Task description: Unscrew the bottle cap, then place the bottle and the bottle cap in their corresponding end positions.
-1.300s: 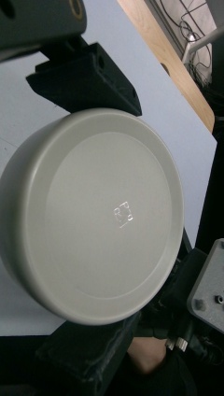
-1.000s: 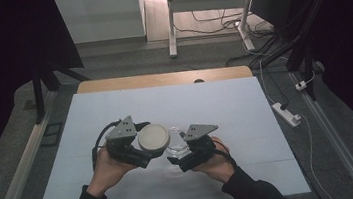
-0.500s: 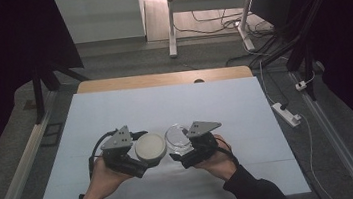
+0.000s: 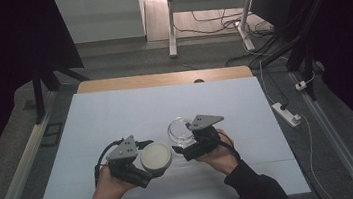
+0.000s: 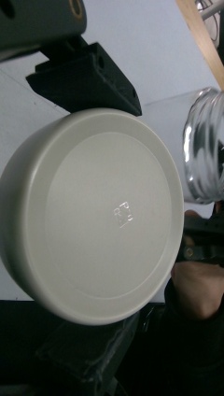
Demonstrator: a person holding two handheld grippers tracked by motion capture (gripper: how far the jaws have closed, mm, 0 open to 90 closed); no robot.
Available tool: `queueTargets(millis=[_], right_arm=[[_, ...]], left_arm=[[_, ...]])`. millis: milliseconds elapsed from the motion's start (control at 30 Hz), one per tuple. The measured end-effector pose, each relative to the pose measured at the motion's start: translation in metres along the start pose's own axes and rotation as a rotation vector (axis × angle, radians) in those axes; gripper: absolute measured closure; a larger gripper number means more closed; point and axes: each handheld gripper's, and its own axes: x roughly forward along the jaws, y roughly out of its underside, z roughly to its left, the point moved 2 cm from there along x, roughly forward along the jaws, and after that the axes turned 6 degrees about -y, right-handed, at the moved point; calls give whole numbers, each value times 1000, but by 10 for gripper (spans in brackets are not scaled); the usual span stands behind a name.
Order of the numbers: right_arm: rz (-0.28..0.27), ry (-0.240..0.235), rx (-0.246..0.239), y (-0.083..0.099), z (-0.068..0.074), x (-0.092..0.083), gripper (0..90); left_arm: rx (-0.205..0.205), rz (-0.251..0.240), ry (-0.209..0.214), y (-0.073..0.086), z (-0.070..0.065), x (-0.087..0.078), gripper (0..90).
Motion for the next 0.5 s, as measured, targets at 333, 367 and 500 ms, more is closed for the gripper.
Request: queueTargets(millis=[333, 367, 500], right_arm=[[4, 24, 16, -3, -14, 4, 65], [3, 28, 15, -3, -16, 5, 65], [3, 37, 18, -5, -21, 7, 65]], left_arm=[[-3, 7, 39, 9, -3, 16, 82], [-2, 9, 41, 10, -4, 18, 82], [7, 6, 51, 14, -3, 25, 82]])
